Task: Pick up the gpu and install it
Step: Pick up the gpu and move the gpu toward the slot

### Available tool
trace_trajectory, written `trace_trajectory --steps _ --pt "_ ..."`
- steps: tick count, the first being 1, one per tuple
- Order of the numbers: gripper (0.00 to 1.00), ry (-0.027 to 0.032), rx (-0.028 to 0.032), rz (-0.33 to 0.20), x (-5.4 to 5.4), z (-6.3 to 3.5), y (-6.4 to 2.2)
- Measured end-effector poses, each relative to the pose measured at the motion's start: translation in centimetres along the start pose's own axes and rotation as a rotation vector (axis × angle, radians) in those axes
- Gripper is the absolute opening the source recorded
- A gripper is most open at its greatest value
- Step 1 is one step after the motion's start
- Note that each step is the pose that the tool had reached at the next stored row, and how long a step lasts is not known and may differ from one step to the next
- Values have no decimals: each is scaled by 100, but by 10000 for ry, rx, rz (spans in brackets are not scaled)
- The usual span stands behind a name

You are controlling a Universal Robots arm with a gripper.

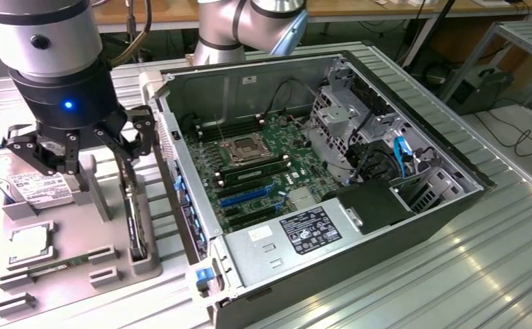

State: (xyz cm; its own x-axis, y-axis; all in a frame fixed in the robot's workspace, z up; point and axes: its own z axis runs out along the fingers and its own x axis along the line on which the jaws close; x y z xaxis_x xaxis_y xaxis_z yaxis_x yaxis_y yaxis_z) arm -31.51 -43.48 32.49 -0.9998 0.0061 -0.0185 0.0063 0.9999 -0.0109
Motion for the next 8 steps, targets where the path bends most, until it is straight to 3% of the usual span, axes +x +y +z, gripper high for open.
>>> trace_trajectory --steps 8 --pt "60 0 47 -142 6 174 -28"
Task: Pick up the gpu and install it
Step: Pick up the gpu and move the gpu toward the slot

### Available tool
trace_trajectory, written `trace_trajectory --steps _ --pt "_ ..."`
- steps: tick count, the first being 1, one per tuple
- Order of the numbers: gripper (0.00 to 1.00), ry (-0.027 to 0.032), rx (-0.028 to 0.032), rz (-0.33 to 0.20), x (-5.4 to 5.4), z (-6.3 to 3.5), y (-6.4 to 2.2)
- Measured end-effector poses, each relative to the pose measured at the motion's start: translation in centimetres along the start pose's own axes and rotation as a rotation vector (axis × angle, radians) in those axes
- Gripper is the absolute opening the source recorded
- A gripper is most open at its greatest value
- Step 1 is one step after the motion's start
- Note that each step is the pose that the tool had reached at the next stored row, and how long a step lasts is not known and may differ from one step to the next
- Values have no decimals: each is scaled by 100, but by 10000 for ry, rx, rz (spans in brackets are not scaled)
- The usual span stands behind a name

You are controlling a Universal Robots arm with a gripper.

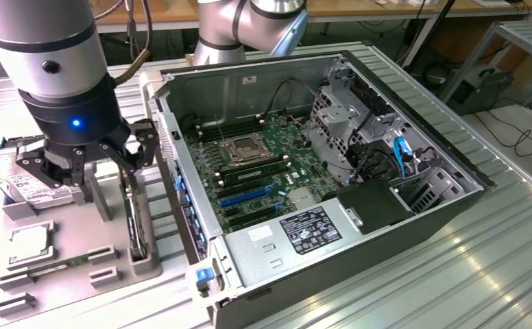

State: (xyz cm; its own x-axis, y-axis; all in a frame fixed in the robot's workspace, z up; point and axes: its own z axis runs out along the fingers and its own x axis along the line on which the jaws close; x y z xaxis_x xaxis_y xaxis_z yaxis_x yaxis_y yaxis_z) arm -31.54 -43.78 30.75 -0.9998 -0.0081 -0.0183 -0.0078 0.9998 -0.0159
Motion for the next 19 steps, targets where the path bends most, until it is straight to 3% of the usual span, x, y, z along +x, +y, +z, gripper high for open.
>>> trace_trajectory --steps 7,13,19 --pt "60 23 116 72 3 176 -29" --pt "60 32 141 479 -72 312 -25" --pt "60 44 212 499 -76 478 -23"
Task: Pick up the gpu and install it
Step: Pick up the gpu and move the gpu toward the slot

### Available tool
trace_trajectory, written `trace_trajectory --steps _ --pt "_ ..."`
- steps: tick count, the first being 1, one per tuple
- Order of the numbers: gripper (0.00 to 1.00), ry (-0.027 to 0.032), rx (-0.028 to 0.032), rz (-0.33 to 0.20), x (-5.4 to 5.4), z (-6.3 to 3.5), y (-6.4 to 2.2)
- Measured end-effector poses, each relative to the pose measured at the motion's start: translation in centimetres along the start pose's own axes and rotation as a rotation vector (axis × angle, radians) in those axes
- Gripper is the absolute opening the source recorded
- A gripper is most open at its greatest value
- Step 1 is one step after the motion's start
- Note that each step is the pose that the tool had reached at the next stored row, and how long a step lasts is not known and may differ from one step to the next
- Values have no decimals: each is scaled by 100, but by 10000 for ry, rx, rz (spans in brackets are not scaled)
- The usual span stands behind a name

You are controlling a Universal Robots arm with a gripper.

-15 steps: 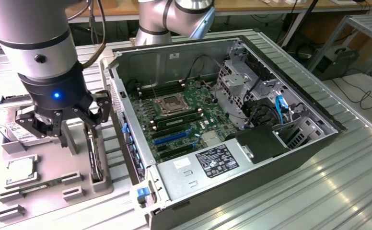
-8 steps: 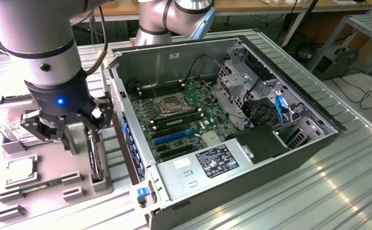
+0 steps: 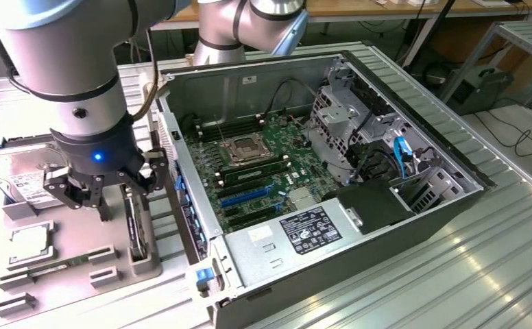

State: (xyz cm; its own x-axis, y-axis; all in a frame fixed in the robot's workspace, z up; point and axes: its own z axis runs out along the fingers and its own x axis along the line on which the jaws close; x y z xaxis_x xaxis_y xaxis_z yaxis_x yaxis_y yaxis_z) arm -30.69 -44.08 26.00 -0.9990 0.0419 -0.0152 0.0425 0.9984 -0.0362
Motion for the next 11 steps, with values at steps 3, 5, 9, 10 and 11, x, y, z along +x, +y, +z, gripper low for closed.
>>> trace_trajectory --steps 3,5,9,10,11 --pt "60 15 26 22 3 74 34" --pt "60 32 73 30 5 125 65" --pt "60 45 183 257 6 211 88" --pt "60 50 185 392 -11 244 91" --pt "60 55 192 476 -35 268 93"
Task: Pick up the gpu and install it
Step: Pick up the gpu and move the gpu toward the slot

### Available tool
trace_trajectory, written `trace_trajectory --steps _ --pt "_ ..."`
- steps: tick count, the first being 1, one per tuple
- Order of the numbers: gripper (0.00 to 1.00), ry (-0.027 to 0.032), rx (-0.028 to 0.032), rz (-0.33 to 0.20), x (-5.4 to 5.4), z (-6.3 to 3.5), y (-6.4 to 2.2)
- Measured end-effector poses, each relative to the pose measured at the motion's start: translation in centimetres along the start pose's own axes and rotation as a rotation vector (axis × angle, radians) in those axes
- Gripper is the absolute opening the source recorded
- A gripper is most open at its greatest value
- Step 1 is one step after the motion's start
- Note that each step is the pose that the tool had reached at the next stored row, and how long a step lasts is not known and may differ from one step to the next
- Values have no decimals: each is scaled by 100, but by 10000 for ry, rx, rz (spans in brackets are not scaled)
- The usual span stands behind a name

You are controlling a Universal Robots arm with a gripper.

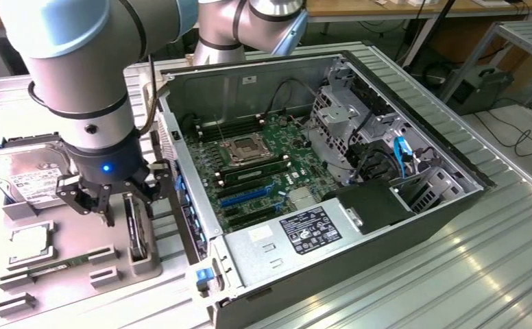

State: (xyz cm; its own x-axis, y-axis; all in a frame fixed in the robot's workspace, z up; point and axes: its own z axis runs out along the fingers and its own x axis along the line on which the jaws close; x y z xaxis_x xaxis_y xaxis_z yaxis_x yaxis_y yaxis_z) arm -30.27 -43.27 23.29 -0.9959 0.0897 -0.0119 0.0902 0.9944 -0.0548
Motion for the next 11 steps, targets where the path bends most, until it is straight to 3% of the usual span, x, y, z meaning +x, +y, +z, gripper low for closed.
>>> trace_trajectory --steps 5,9,10,11 --pt "60 4 34 94 -14 87 3" --pt "40 1 59 107 -17 92 4" --pt "33 -2 84 107 -19 95 3" --pt "33 -2 122 108 -20 98 3"
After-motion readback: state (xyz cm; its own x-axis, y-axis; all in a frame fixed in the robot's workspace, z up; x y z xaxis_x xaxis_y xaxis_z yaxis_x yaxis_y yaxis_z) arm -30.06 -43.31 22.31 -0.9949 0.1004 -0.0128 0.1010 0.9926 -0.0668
